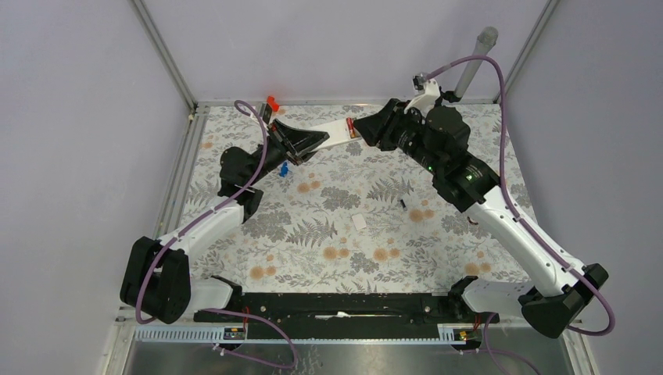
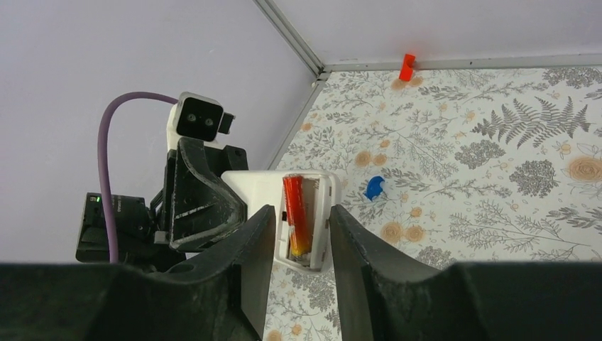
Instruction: Load the batteries into the remote control
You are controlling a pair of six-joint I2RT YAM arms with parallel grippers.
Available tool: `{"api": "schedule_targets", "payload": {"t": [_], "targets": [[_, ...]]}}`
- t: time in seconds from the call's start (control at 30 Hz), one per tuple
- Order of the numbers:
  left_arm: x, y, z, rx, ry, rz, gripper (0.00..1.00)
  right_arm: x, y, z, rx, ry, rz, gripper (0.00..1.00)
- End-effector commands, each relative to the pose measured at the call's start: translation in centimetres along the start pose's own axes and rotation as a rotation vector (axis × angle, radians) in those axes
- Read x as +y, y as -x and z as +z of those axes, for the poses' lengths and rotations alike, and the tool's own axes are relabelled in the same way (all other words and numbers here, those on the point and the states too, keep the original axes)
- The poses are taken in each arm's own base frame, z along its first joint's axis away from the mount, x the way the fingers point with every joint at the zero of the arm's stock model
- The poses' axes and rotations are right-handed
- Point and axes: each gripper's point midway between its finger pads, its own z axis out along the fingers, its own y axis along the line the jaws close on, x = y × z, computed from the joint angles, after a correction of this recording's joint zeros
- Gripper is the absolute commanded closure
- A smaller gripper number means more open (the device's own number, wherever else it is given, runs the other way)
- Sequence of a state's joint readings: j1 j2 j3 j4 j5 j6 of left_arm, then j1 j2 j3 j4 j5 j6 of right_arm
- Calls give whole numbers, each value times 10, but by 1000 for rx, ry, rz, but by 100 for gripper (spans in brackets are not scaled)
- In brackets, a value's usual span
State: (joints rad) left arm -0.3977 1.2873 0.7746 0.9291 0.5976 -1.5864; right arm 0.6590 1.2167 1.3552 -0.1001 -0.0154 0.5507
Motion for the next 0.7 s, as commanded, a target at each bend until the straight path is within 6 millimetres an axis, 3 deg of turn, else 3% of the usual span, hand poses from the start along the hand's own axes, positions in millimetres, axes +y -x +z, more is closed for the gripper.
{"api": "schedule_targets", "payload": {"t": [0.0,0.03,0.1,0.17,0.27,0.5,0.67], "targets": [[-39,-1,-2,-11,-135,111,100,0,10,-12,-19,-24,10,57],[-38,-1,-3,-12,-130,118,100,0,13,-14,-27,-33,25,54],[-36,-2,-3,-14,-118,134,100,-3,18,-19,-55,-65,86,32],[-37,-2,-4,-18,-115,156,100,-8,17,-22,-77,-94,163,18],[-40,-1,-4,-20,-116,178,100,-5,9,-22,-45,-84,248,6],[-41,-1,-4,-20,-118,193,100,32,-4,-11,23,113,524,0],[-41,-2,-4,-20,-120,199,100,35,-5,-2,-15,183,717,2]]}}
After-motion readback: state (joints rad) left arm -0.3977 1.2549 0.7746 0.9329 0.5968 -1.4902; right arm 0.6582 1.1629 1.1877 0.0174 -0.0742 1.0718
